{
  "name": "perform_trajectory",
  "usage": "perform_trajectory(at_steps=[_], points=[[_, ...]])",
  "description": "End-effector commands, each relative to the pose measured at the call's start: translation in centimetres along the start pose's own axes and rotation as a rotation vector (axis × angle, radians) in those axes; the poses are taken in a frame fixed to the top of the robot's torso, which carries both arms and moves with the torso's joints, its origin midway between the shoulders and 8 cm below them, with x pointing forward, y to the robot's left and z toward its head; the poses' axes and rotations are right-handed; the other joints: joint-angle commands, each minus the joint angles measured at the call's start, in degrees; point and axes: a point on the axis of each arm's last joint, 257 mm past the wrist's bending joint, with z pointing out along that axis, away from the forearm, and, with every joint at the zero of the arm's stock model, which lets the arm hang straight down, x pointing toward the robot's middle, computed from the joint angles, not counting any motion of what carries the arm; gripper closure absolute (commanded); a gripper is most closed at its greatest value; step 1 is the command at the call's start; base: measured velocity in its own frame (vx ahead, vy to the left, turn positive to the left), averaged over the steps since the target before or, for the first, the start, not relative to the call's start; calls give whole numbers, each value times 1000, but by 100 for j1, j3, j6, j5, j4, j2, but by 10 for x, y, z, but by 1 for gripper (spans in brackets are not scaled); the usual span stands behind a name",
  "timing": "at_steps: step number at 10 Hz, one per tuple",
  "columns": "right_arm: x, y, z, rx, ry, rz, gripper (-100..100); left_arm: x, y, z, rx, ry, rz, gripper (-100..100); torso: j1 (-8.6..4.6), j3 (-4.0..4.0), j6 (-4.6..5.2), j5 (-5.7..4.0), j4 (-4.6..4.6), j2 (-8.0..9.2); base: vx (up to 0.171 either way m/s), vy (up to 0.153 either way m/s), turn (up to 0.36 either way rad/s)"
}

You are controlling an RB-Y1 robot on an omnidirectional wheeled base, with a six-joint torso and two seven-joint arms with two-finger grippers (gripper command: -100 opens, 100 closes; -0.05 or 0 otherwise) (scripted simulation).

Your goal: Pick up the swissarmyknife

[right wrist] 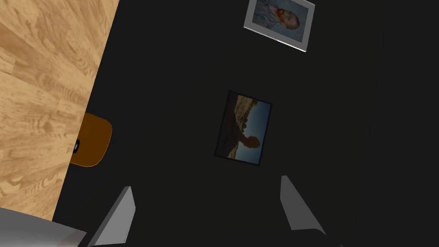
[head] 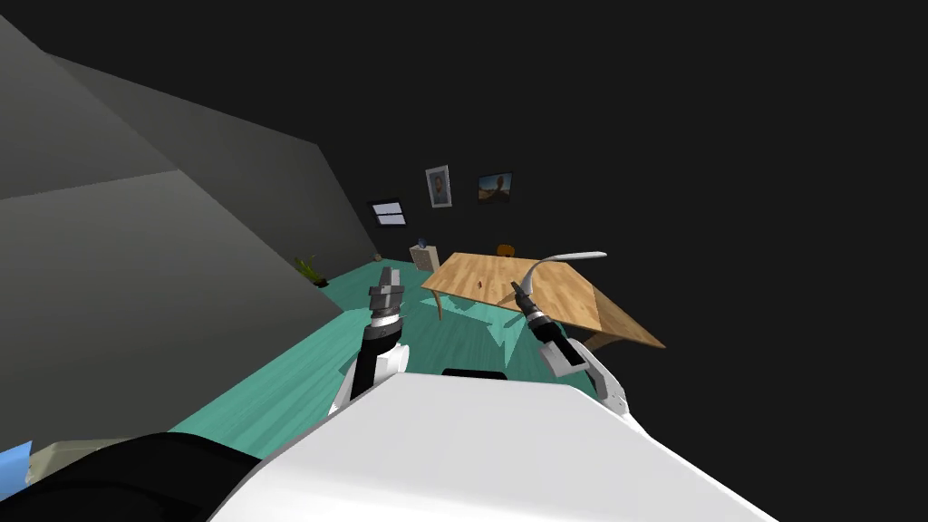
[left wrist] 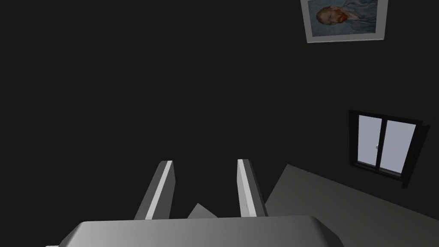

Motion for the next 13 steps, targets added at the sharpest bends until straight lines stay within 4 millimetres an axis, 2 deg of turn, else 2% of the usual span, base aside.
perform_trajectory(at_steps=[1, 3, 4, 5, 6, 7, 8, 9, 10, 11, 13], points=[[7, -10, 2, 33, 21, -8, -100, 0, 0, 0, 0, 0, 0, 0, 0, 0, 0, 0, 0, 0, -57, -12, 56], [19, -45, 6, 121, 83, -48, -100, 0, 0, 0, 0, 0, 0, 0, 6, -7, 0, 1, -3, -13, -47, 3, 175], [19, -51, 5, 133, 83, -48, -100, 0, 0, 0, 0, 0, 0, 0, 8, -8, -1, 1, -3, -14, -35, 4, 88], [23, -68, 6, 175, 112, -72, -100, 0, 0, 0, 0, 0, 0, 0, 7, -9, 4, 1, -4, -17, -27, 9, 124], [23, -73, 5, 186, 112, -72, -100, 0, 0, 0, 0, 0, 0, 0, 9, -12, 0, 2, -4, -21, -14, 5, 104], [26, -88, 6, 224, 138, -98, -100, 0, 0, 0, 0, 0, 0, 0, 8, -14, 4, 1, -5, -24, -6, 13, 193], [25, -96, 4, 241, 138, -99, -100, 0, 0, 0, 0, 0, 0, 0, 10, -16, 0, 2, -6, -28, -1, 8, 89], [25, -114, 2, 287, 161, -127, -100, 0, 0, 0, 0, 0, 0, 0, 8, -17, 4, 2, -7, -31, 6, 15, 186], [25, -120, 1, 298, 161, -128, -100, 0, 0, 0, 0, 0, 0, 0, 11, -19, 0, 2, -7, -34, 9, 12, 103], [23, -142, -3, 352, 181, -158, -100, 0, 0, 0, 0, 0, 0, 0, 10, -20, 4, 2, -8, -35, 20, 21, 186], [18, -169, -10, 417, 199, -190, -100, 0, 0, 0, 0, 0, 0, 0, 16, -27, -1, 3, -10, -47, 38, 21, 252]])
